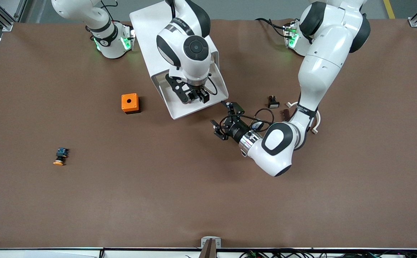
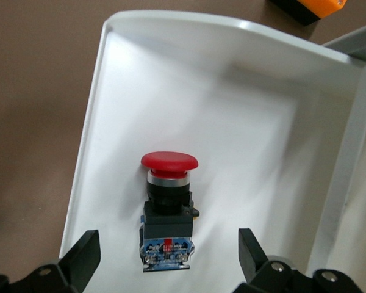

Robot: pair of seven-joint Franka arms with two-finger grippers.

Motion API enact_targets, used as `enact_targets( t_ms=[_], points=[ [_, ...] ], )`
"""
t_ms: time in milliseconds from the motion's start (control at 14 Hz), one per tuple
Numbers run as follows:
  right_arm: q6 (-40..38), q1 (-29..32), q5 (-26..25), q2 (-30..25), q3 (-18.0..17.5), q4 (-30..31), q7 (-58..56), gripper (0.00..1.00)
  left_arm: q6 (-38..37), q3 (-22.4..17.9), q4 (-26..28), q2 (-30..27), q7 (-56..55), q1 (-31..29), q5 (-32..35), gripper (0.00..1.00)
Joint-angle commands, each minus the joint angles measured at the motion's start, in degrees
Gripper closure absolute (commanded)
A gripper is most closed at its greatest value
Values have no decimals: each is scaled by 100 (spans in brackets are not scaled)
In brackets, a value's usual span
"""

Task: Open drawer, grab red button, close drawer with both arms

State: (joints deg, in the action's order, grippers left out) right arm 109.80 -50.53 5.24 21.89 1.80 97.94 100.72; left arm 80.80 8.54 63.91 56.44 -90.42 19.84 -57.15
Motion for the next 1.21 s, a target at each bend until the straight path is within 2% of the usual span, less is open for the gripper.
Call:
enact_targets(
  t_ms=[0,142,427,570,854,997,1139],
  points=[
    [94,-53,47,0,40,102,97,0,163,-213,-185,-334,926,116,457,0],
    [190,-53,47,0,40,172,97,0,574,-204,-247,-615,1471,152,1168,0],
    [226,-62,47,17,40,199,105,0,796,-221,-247,-985,2509,143,1530,0],
    [226,-62,47,17,40,225,97,0,1006,-213,-239,-1151,2783,230,2082,0],
    [235,-114,47,61,40,225,106,1,1498,-187,-221,-1302,2854,555,3435,0],
    [235,-115,47,61,40,225,175,3,1911,-160,-195,-1433,2872,740,4365,0],
    [235,-123,47,61,40,225,176,9,2219,-90,-160,-1469,2880,855,5088,0]
  ],
)
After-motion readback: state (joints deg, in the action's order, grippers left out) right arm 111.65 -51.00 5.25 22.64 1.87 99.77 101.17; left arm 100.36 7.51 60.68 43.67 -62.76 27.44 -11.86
